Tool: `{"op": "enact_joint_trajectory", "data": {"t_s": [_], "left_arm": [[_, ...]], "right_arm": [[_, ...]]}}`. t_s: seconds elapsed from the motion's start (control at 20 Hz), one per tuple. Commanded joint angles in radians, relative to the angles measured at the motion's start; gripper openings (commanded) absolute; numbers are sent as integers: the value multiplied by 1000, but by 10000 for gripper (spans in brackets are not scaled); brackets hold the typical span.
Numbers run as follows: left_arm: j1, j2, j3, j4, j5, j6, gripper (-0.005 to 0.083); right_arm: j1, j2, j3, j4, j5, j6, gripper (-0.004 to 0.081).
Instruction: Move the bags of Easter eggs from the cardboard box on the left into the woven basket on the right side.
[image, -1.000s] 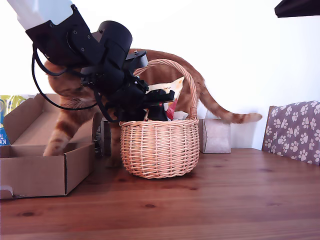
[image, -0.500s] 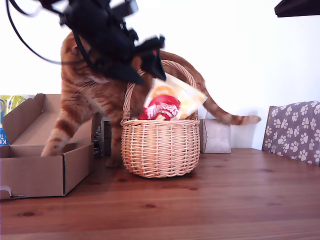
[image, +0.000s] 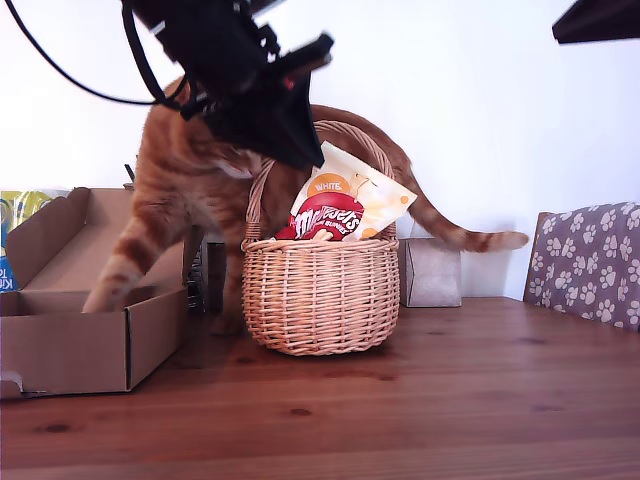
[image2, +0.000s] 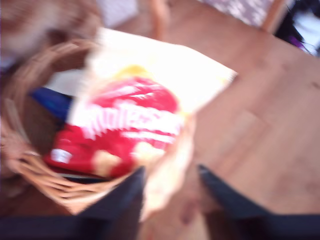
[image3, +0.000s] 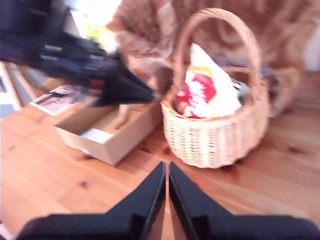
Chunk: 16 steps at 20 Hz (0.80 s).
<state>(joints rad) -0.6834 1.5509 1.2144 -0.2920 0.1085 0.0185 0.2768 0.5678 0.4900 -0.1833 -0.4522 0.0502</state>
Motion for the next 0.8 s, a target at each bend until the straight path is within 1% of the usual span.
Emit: {"op": "enact_joint_trajectory", "data": {"t_s": [0.0,0.15,0.25,0.3,0.4,0.55,0.65,0.75], "left_arm": [[-19,-53,-58,19,2,8,20],[-30,-161,-180,76,-10,8,1],[-10,-254,-273,111,-21,5,1],[13,-305,-317,123,-27,0,1],[71,-418,-405,149,-39,-20,1],[172,-580,-514,152,-40,-39,1],[256,-687,-578,154,-43,-42,1],[339,-786,-635,156,-42,-45,1]], "right_arm": [[-3,15,-3,9,16,-6,-12],[-23,18,-4,22,22,-8,-12],[-42,18,-4,26,59,-31,-12],[-54,18,-4,26,80,-36,-12],[-79,15,-4,28,85,-52,-12],[-89,2,-6,39,83,-51,-12],[-89,1,-21,87,62,-47,-12],[-82,1,-47,162,77,-12,-12]]}}
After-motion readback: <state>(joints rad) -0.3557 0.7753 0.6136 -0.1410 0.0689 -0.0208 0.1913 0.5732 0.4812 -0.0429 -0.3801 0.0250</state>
